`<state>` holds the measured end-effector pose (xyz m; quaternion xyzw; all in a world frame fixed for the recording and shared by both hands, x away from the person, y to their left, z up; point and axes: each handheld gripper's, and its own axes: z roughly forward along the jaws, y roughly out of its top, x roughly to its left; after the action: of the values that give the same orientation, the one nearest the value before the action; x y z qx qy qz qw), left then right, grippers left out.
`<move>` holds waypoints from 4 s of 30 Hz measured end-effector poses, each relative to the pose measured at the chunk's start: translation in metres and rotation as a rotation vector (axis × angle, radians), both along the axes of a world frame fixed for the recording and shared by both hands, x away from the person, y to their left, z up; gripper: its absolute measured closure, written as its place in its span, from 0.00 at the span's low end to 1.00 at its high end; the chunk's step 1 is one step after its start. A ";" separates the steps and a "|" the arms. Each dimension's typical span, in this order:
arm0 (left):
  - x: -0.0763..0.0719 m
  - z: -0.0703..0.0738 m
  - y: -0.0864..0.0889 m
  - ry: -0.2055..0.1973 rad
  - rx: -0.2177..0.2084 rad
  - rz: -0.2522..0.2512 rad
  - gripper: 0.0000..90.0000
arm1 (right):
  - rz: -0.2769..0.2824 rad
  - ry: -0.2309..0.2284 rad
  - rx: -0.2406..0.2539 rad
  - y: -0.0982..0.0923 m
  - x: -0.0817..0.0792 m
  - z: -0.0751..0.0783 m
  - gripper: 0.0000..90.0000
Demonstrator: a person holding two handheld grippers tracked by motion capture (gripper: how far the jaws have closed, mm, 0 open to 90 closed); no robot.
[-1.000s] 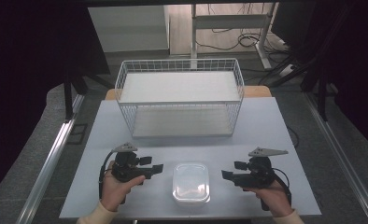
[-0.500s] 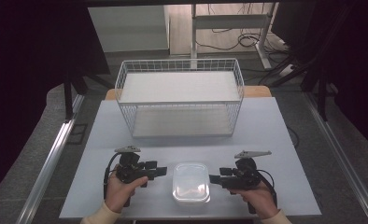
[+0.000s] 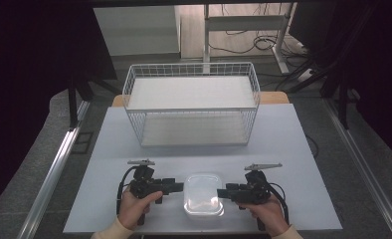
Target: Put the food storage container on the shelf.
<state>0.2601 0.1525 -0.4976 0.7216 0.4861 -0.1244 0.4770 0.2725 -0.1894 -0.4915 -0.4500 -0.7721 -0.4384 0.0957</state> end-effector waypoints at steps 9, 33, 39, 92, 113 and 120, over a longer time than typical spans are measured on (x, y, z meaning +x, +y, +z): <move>0.001 -0.014 -0.009 0.083 -0.065 -0.030 0.53 | -0.009 0.027 0.018 0.005 -0.002 -0.006 0.54; -0.010 -0.012 -0.011 0.114 -0.130 0.001 0.81 | -0.096 0.099 0.128 -0.006 -0.009 -0.004 0.79; -0.011 -0.008 -0.009 0.104 -0.146 -0.007 0.85 | -0.106 0.085 0.138 -0.008 -0.010 -0.001 0.82; 0.005 0.063 -0.004 -0.130 -0.089 -0.023 0.91 | -0.037 -0.125 0.141 -0.003 0.012 0.062 0.88; 0.030 0.105 -0.003 -0.209 -0.085 -0.027 0.91 | -0.037 -0.204 0.145 -0.003 0.037 0.105 0.88; 0.037 0.115 -0.001 -0.215 -0.089 -0.026 0.91 | -0.039 -0.209 0.146 -0.001 0.044 0.114 0.88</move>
<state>0.2973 0.1512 -0.3828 0.7152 0.4167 -0.0739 0.5563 0.3167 -0.1902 -0.3776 -0.4088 -0.7348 -0.5399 0.0387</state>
